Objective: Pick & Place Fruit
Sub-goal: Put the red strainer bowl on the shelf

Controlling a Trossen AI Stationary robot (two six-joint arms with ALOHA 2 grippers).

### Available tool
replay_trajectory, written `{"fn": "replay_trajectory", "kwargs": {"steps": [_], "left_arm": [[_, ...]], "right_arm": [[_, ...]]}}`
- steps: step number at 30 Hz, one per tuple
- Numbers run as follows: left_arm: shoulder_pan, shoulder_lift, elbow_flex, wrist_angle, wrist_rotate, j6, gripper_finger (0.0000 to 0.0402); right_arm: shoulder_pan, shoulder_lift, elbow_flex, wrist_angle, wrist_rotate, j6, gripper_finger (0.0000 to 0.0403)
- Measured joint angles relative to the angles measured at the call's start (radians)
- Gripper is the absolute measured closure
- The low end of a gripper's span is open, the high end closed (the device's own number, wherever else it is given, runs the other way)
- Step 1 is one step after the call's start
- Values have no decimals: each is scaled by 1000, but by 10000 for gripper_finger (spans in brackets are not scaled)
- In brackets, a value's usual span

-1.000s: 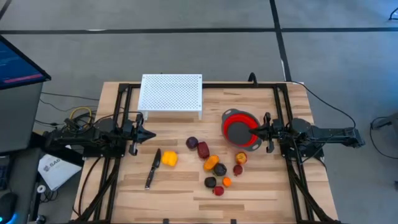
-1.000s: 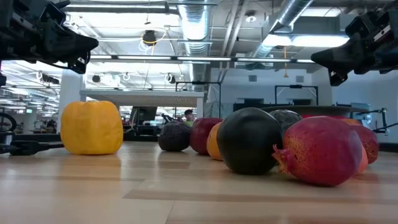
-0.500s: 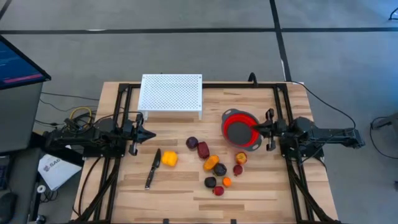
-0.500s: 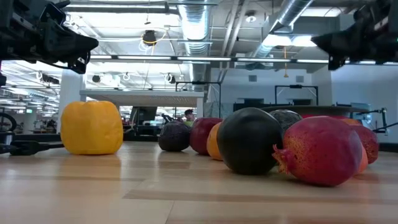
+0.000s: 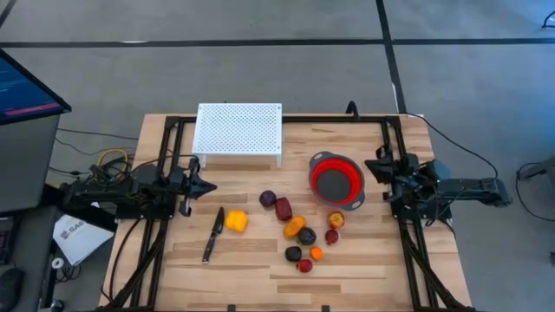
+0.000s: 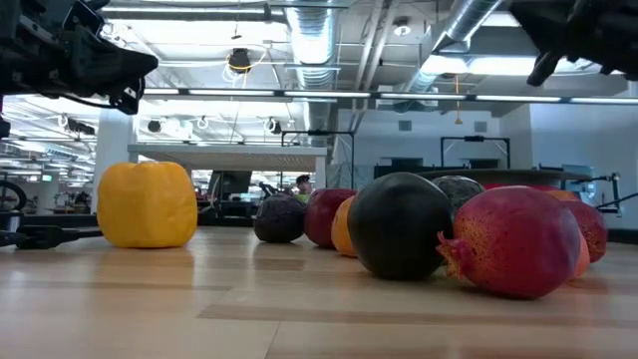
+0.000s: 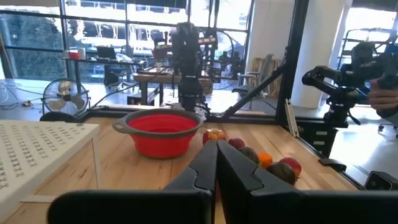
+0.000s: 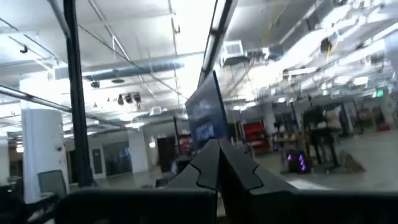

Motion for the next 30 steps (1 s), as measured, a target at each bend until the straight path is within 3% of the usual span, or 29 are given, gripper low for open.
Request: {"fn": "replay_trajectory", "kwargs": {"steps": [6, 11, 15, 19, 25, 30], "left_arm": [[0, 0, 0, 85, -101, 4, 399], [0, 3, 0, 141, -156, 4, 399], [0, 16, 0, 145, -171, 1, 399], [0, 56, 0, 152, -176, 1, 399], [0, 142, 0, 182, -180, 0, 399], [0, 221, 0, 216, -181, 0, 399]], "right_arm": [[-28, 249, 3, 148, 37, -32, 403], [-149, 515, 112, 76, 99, 84, 403], [-283, 720, 332, -273, 9, 160, 402], [-393, 891, 615, -751, -68, 53, 380], [-516, 1152, 991, -1367, -89, -171, 279], [-580, 1354, 1100, -1577, -172, -357, 176]]}}
